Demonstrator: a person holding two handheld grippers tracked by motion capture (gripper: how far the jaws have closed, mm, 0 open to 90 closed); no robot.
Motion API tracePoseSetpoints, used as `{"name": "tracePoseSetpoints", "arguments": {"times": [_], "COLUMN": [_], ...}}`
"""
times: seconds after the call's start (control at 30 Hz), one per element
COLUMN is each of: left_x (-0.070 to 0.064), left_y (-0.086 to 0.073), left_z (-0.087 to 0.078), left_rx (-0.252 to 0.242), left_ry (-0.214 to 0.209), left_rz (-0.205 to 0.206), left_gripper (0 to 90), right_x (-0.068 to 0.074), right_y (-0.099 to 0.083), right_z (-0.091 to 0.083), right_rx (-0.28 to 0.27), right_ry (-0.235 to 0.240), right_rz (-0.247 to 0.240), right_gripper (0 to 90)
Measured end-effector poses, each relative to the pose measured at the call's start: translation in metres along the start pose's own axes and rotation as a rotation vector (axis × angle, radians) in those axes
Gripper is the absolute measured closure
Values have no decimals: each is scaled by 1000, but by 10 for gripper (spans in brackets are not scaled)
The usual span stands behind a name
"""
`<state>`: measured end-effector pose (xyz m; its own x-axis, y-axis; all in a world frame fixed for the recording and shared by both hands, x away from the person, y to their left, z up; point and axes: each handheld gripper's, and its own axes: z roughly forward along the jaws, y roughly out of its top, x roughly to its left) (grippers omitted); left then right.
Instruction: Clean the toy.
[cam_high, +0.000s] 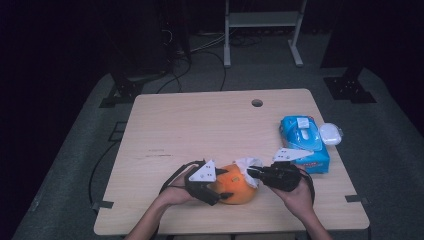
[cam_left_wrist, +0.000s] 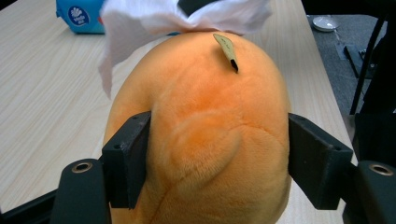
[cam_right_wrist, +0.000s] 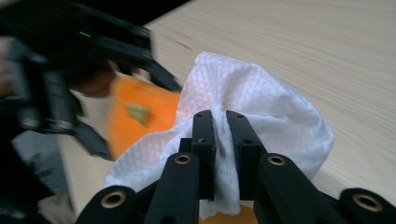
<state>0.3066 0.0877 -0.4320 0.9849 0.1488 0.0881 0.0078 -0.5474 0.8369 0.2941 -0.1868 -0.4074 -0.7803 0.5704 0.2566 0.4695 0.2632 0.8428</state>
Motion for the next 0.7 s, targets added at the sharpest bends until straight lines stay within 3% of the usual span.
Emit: {"name": "tracePoseSetpoints", "arguments": {"times": [0.07, 0.13, 0.17, 0.23, 0.33, 0.43, 0.5, 0.57, 0.63, 0.7], "left_x": [2, 5, 4, 1, -7, -16, -18, -17, -16, -17], "left_y": [1, 2, 2, 4, 9, 14, 15, 13, 12, 13], "left_z": [0, 0, 1, 2, 3, 6, 7, 6, 6, 7], "left_rx": [3, -3, -6, 3, 20, 45, 55, 41, 37, 34], "left_ry": [12, 21, 21, 19, 24, 29, 37, 29, 22, 20], "left_rz": [-27, -67, -66, -32, 32, 111, 123, 114, 119, 127], "left_gripper": [220, 173, 174, 215, 276, 288, 287, 288, 287, 285], "right_x": [7, 3, -1, -3, 7, 19, 21, 12, 2, -8], "right_y": [2, 0, -1, -2, 3, 9, 9, 6, 1, -3], "right_z": [4, 6, 5, 2, -1, 5, 9, 10, 8, 4], "right_rx": [25, 41, 44, 44, 20, 16, 31, 35, 46, 46], "right_ry": [3, 4, -2, 4, 26, 46, 25, 18, -31, -40], "right_rz": [-47, -36, -23, -5, -20, -67, -78, -54, -36, 3], "right_gripper": [819, 821, 821, 822, 823, 822, 823, 823, 824, 823]}}
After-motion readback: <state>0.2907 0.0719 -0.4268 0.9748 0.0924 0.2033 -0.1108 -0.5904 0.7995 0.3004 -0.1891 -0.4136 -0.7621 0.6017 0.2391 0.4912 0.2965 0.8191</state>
